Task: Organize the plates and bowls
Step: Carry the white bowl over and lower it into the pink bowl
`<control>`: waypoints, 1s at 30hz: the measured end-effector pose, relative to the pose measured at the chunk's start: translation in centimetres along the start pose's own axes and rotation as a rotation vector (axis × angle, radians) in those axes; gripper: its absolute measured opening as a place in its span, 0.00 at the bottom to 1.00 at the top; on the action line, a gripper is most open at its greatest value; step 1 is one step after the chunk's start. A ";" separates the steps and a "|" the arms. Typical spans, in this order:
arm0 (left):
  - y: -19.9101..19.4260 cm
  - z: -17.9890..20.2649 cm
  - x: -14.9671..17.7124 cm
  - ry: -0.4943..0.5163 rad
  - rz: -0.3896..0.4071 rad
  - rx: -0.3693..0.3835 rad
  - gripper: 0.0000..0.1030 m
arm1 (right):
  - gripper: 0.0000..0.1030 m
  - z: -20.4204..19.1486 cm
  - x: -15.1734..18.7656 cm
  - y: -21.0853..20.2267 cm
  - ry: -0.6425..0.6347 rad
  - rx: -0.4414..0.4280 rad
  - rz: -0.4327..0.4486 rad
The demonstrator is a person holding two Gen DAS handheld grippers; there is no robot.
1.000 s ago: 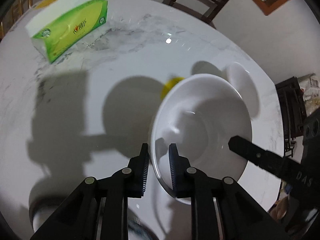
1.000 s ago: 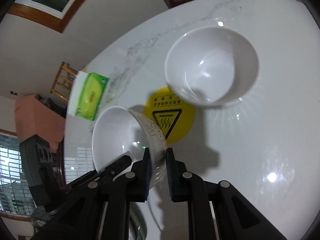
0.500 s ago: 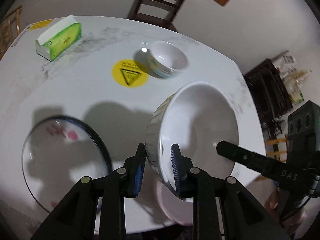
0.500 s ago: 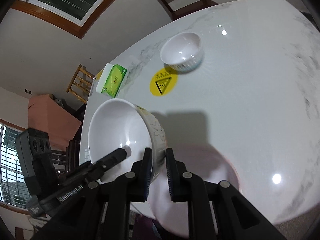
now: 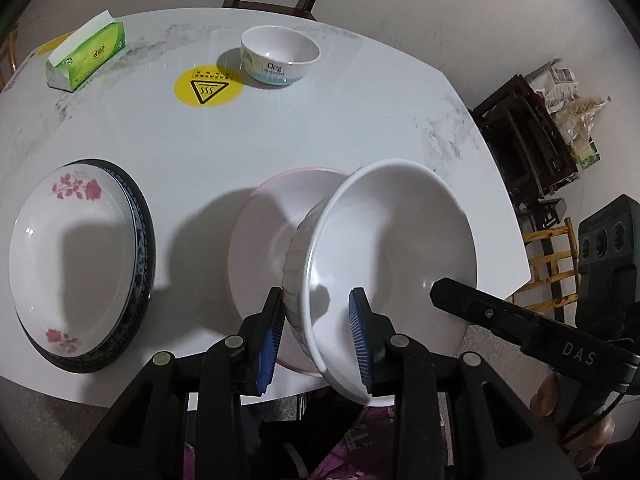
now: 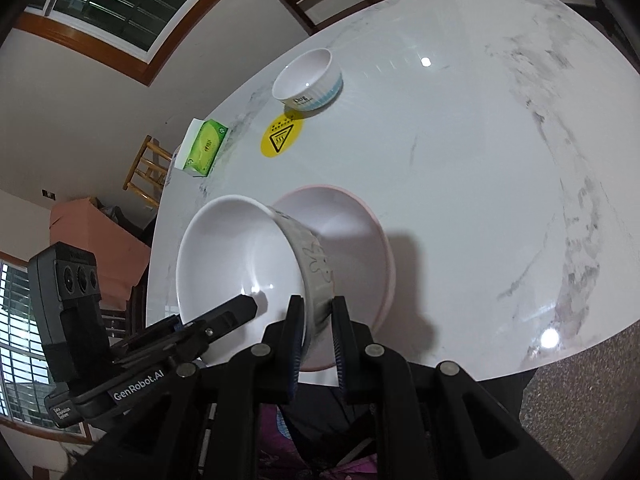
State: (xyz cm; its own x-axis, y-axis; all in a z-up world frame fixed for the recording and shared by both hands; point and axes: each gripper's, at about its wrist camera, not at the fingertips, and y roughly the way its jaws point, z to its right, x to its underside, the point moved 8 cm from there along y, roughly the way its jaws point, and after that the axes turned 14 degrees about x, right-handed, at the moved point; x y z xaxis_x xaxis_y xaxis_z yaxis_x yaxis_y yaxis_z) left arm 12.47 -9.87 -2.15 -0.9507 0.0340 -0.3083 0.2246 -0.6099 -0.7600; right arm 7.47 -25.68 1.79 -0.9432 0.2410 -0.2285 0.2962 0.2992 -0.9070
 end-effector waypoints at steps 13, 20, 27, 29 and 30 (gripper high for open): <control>1.5 -0.9 0.5 -0.001 -0.026 -0.034 0.28 | 0.14 0.4 0.1 1.8 0.008 0.002 -0.030; 1.7 -1.0 0.5 0.006 -0.028 -0.044 0.28 | 0.14 0.3 0.0 2.1 0.005 0.007 -0.039; 2.0 -1.3 0.6 0.001 -0.036 -0.049 0.28 | 0.14 0.5 -0.1 2.5 0.004 0.019 -0.043; 2.0 -1.3 0.6 0.002 -0.037 -0.051 0.28 | 0.14 0.6 -0.1 2.6 0.007 0.022 -0.042; 2.0 -1.4 0.6 0.004 -0.037 -0.054 0.28 | 0.14 0.7 -0.2 2.6 0.006 0.027 -0.040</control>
State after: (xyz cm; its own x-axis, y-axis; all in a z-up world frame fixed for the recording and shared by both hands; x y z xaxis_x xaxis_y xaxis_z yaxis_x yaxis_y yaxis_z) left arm 12.64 -9.98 -4.64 -0.9577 0.0586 -0.2818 0.2009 -0.5650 -0.8003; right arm 8.33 -25.57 -0.81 -0.9534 0.2349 -0.1894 0.2536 0.2838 -0.9247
